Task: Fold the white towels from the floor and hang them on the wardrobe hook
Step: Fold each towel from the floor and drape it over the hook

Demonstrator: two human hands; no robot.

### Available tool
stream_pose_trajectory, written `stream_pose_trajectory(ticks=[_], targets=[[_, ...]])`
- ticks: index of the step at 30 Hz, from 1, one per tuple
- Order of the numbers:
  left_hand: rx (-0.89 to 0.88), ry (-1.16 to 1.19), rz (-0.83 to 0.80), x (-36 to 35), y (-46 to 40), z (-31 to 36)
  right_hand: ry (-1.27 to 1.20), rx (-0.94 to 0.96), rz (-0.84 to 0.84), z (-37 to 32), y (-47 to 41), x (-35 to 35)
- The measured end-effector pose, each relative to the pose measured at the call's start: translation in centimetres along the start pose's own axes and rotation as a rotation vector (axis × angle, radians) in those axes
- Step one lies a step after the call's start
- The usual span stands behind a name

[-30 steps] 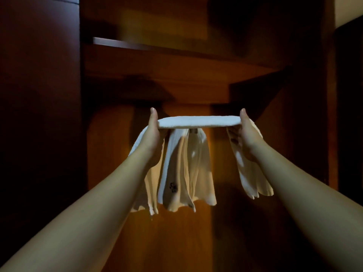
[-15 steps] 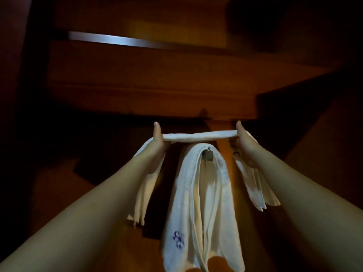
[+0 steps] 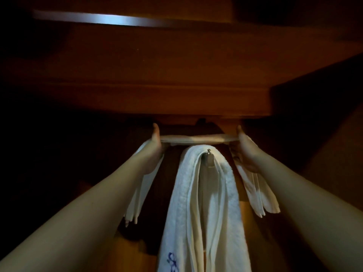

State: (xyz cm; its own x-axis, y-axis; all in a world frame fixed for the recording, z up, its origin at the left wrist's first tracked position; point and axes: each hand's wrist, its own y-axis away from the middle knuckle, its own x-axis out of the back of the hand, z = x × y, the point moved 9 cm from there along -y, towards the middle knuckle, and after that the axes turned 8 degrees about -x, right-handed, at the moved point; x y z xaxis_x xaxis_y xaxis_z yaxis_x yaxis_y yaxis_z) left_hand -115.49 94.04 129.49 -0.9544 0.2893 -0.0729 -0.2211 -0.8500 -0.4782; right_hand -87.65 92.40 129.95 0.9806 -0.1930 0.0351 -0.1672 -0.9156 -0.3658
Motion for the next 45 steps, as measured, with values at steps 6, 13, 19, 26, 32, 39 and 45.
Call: stream_pose_trajectory(ticks=[6,13,19,26,32,39,45], targets=[[-0.046,-0.119,-0.029,1.7,1.5,-2.4,0.005,-0.072,-0.122,3.3,0.0,-1.4],[-0.045,-0.109,-0.018,2.3,2.6,-3.6,-0.049,-0.093,-0.219,4.7,1.9,-3.8],[-0.052,-0.155,0.017,2.1,5.2,-6.3,-0.038,-0.066,-0.214,6.8,4.4,-4.1],[0.128,0.008,-0.063,0.9,11.6,-14.8,-0.111,-0.135,-0.182,13.8,8.4,-3.3],[0.326,0.026,0.062,2.6,16.8,-20.4,-0.157,-0.274,-0.087,18.3,13.8,-2.1],[0.315,-0.078,-0.048,4.0,25.7,-21.2,0.022,-0.522,0.179,22.7,23.2,-0.2],[0.291,-0.139,-0.121,4.2,34.4,-19.3,0.284,-0.542,0.312,22.9,34.2,-0.9]])
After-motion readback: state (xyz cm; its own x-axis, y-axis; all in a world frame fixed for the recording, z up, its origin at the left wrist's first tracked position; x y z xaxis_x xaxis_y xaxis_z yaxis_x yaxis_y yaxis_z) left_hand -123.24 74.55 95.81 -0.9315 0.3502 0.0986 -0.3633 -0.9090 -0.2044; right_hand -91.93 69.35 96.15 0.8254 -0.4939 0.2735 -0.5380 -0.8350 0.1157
